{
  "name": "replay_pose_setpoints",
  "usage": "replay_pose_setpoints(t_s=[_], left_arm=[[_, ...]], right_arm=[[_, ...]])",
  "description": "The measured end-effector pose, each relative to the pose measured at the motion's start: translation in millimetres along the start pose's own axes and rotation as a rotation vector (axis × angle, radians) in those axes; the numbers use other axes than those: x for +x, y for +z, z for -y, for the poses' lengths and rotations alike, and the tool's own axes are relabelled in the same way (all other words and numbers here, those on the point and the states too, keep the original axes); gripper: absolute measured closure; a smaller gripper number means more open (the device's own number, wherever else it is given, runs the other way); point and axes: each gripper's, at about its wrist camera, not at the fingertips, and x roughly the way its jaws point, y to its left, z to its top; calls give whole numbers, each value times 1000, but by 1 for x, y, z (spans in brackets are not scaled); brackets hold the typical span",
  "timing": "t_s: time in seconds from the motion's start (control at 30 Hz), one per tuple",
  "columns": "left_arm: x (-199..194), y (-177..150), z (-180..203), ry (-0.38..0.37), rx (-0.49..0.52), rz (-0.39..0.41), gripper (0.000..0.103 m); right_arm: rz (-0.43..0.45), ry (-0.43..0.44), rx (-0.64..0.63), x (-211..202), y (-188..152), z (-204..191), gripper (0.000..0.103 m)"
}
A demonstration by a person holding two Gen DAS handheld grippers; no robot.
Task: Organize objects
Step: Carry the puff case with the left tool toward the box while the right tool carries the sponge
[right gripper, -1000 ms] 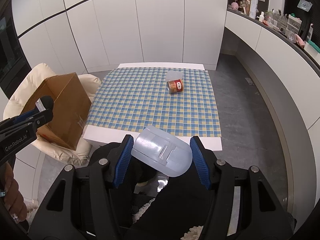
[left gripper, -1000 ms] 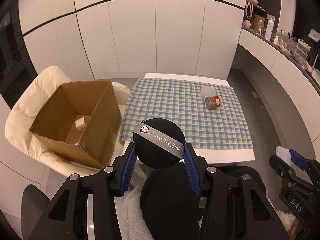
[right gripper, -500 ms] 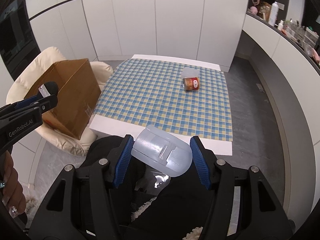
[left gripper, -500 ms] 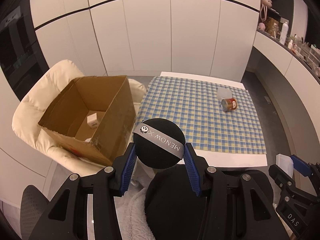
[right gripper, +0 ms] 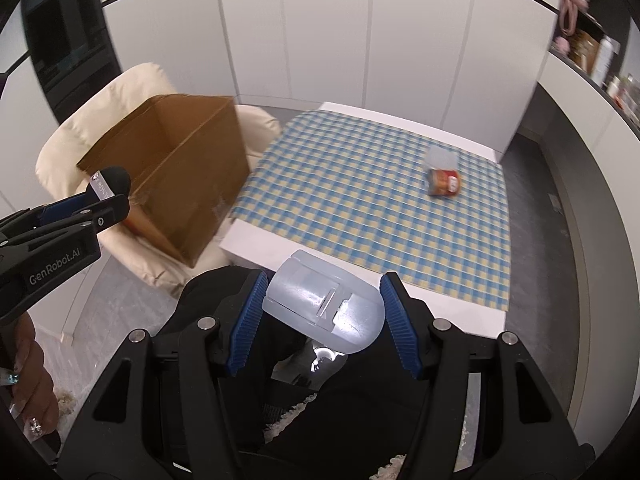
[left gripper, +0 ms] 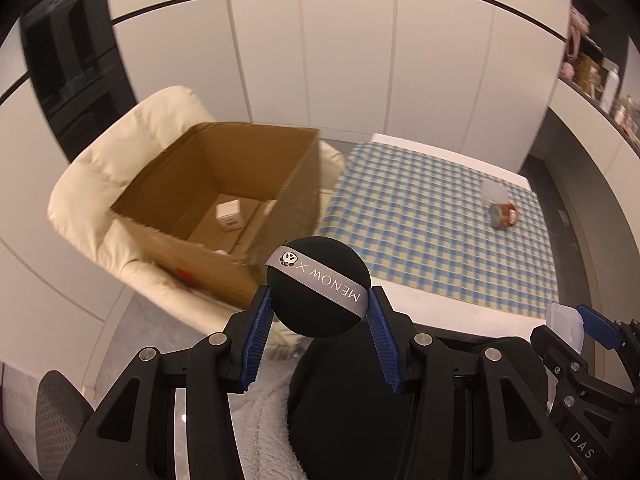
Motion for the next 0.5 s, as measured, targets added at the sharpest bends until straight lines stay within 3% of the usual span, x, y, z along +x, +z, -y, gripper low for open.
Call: replay_pose_setpoints(t_s=[0.5], left_arm=[[4,-7,-73,88,-138,-23,55]], right_arm=[[-11,115,-190,19,20,-84,42]])
